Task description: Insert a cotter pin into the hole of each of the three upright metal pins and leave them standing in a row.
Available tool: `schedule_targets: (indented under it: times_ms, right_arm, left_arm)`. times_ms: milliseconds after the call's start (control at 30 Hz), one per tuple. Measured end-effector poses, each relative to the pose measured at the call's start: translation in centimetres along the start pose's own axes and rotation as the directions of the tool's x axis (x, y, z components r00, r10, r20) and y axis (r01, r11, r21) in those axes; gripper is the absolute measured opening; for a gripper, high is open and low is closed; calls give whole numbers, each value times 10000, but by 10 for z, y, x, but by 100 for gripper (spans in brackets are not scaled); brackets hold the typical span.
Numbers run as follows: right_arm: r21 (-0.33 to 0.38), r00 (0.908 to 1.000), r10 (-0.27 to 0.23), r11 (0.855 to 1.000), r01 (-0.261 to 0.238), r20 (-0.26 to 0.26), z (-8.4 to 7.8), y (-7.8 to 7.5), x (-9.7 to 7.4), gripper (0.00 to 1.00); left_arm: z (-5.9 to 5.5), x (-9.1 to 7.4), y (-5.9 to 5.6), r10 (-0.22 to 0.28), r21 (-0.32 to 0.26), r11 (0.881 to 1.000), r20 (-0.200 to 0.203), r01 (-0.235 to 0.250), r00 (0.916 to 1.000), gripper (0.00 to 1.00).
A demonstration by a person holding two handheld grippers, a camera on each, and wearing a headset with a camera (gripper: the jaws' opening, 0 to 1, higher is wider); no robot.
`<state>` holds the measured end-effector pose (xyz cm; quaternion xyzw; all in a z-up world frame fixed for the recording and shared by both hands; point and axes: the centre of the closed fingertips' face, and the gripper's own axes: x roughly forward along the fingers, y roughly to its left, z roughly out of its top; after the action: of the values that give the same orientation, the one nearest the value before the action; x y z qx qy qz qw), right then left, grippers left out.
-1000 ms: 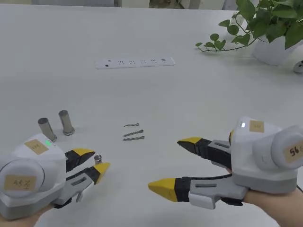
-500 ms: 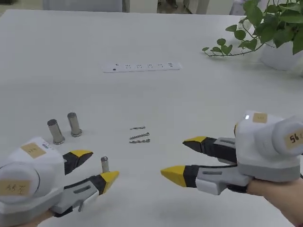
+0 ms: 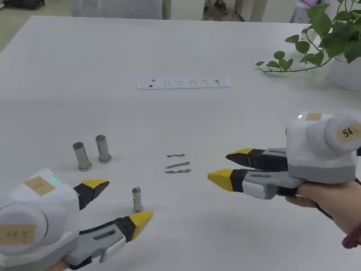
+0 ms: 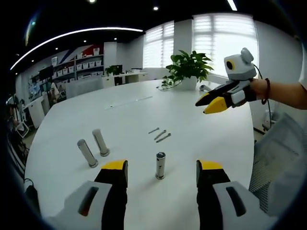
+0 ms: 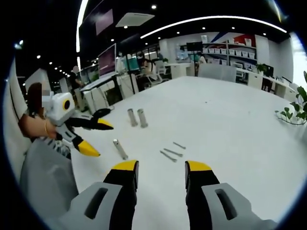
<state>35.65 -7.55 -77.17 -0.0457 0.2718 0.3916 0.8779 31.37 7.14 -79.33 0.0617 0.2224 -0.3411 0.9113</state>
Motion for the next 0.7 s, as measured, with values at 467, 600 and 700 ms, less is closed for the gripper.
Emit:
schedule_targets:
  times_ms: [467, 600, 700]
  right_arm:
    - [-1121, 9943, 281, 9929, -397, -1032, 6, -21, 37, 28]
    - [-1220, 9902, 366, 9911, -532, -1351, 6, -27, 48, 27]
    - [-1702, 9838, 478, 9823, -776, -1725, 5, -28, 59, 26]
  left_arm:
    - [-4, -8, -1, 289, -186, 9994, -13, -289, 9996, 69]
    - [-3, -9, -2, 257, -186, 9995, -3, -257, 9997, 73]
    - [-3, -10, -3, 193, -95, 9998, 51, -192, 9998, 77]
